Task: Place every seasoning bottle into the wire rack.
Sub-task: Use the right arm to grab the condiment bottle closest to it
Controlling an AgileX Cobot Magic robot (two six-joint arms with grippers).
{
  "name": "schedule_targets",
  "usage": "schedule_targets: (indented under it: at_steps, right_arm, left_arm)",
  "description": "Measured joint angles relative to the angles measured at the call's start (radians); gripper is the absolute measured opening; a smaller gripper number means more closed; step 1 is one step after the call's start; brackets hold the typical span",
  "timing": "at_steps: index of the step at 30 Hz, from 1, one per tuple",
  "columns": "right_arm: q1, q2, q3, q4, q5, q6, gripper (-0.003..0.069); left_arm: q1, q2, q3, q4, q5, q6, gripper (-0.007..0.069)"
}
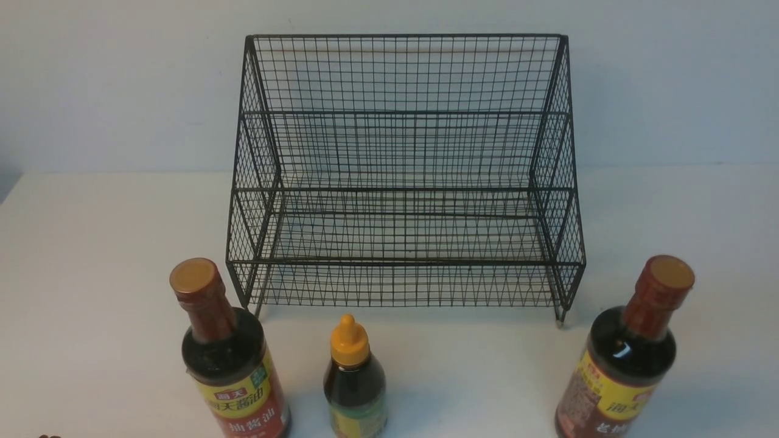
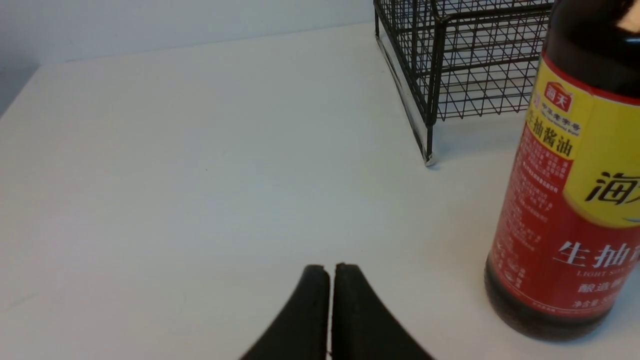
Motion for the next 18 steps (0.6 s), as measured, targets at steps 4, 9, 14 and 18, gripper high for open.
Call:
schedule_targets:
  at_steps: [4, 9, 14, 18]
  right_arm:
    - [0.000, 0.195, -0.192, -0.049, 0.209, -0.049, 0.0114]
    - [0.000, 0.411, -0.297, 0.107, 0.350, -0.208, 0.0273]
    - [0.000, 0.542, -0.312, 0.272, 0.411, -0.428, 0.0426]
    - [0.000, 0.614, -0.326, 0.328, 0.480, -0.493, 0.0502]
  left_arm:
    - [0.000, 0.000, 0.000, 0.000, 0.000, 0.000, -0.0004]
    - [0.000, 0.000, 0.000, 0.000, 0.000, 0.000, -0.0004]
    - [0.000, 0.000, 0.000, 0.000, 0.000, 0.000, -0.0004]
    - [0.000, 0.000, 0.000, 0.000, 0.000, 0.000, -0.0004]
